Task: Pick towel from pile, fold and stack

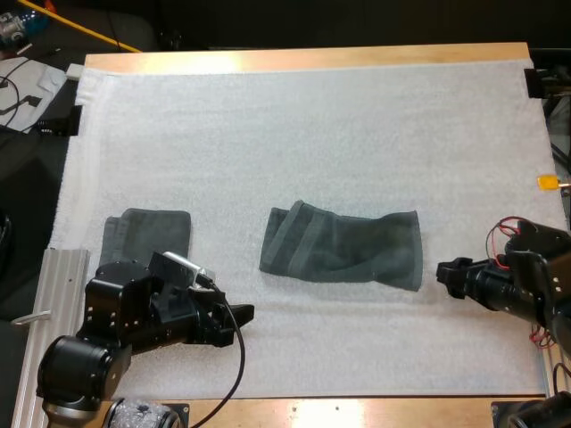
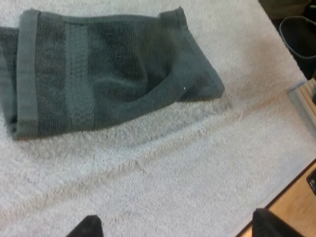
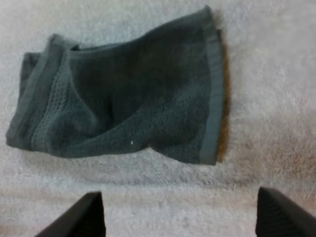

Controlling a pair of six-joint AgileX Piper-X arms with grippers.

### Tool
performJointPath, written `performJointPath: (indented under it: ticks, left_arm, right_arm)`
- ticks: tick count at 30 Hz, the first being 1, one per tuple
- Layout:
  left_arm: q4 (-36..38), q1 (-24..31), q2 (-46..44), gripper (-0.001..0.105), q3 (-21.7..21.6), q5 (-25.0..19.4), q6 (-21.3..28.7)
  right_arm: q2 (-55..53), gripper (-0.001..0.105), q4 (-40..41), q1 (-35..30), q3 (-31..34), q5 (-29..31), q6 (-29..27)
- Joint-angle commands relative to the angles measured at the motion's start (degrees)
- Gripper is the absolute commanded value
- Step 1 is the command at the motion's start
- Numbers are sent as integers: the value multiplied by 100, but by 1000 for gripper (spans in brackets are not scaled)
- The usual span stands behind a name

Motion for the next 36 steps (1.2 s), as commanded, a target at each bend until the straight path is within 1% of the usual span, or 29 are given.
performJointPath:
  ticks: [1, 5, 20, 24, 27, 28, 32, 36]
  left_arm:
    - [8, -9, -1, 60, -29, 23, -49]
    - [-19, -10, -10, 60, -26, 31, -63]
    - [-95, -6, -17, 60, -40, 53, -72]
    - [-89, 9, 10, 60, -45, 81, -62]
    - [-55, 0, -4, 60, -34, 54, -22]
    - [-46, -4, -4, 60, -34, 65, -17]
    - [-34, -5, 4, 60, -34, 79, -9]
    - [-28, -3, 10, 60, -42, 77, -1]
  right_arm:
    - [-60, 62, 40, 2, -213, 296, -14]
    - [189, 62, -170, -14, -199, 507, -68]
    - [1745, 62, -1224, -13, -62, 347, -345]
    - [2194, 62, -1647, -200, 17, 94, -452]
    - [2141, 62, -1374, -271, -24, 85, -436]
    - [2291, 62, -1357, -516, -37, -126, -522]
    - [2719, 62, -1498, -1020, -42, -629, -749]
    - [3136, 62, -1734, -1307, -34, -952, -977]
